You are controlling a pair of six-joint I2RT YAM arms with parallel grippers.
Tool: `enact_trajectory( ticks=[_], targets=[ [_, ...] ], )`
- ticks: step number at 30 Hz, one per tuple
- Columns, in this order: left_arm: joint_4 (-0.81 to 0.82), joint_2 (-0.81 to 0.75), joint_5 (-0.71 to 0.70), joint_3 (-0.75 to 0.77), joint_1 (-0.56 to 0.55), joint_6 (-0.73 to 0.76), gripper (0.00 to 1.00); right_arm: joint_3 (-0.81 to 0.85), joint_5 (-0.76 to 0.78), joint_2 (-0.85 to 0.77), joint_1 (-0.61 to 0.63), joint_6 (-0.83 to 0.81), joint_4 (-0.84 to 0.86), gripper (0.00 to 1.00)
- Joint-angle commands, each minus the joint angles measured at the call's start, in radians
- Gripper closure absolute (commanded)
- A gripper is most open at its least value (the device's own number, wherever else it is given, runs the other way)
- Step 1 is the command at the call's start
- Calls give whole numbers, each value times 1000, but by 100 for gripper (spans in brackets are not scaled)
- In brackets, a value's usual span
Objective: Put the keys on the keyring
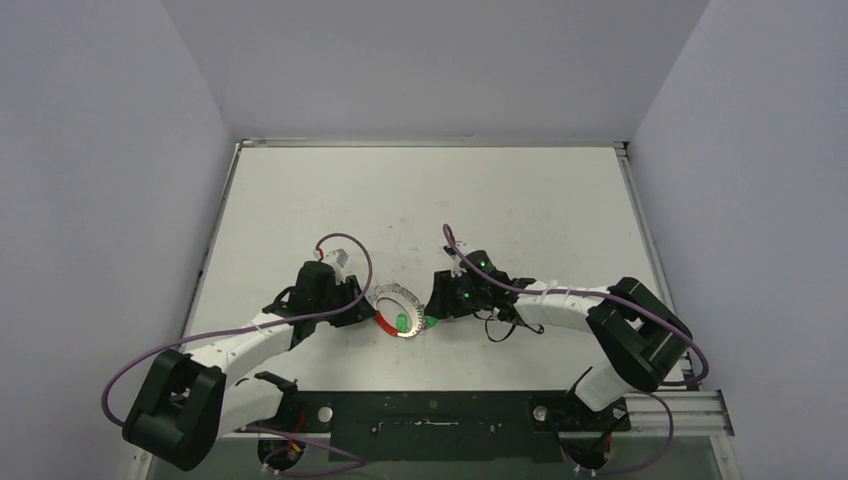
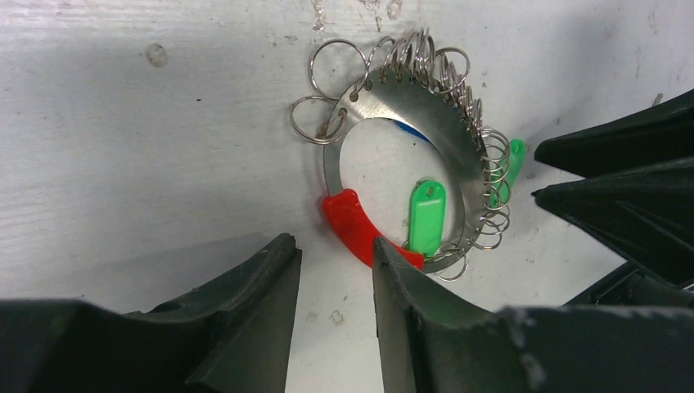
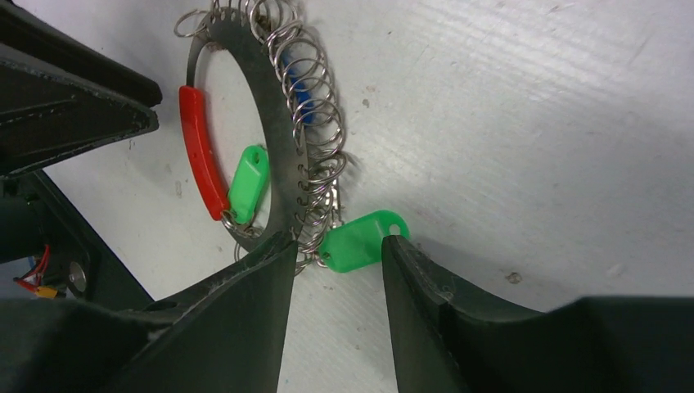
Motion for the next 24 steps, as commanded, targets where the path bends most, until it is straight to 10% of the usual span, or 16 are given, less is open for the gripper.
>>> enact_trajectory(
  ticks=[1, 13, 24],
  targets=[
    [177, 32, 59, 4, 8, -44, 68, -21, -62, 17, 41, 12, 116, 59],
    [225, 347, 133, 203, 29, 114, 86, -120, -63, -6, 176, 137, 213, 85],
    [90, 249, 112, 252, 45, 210, 59, -58, 103, -301, 166, -31, -123, 31]
  ],
)
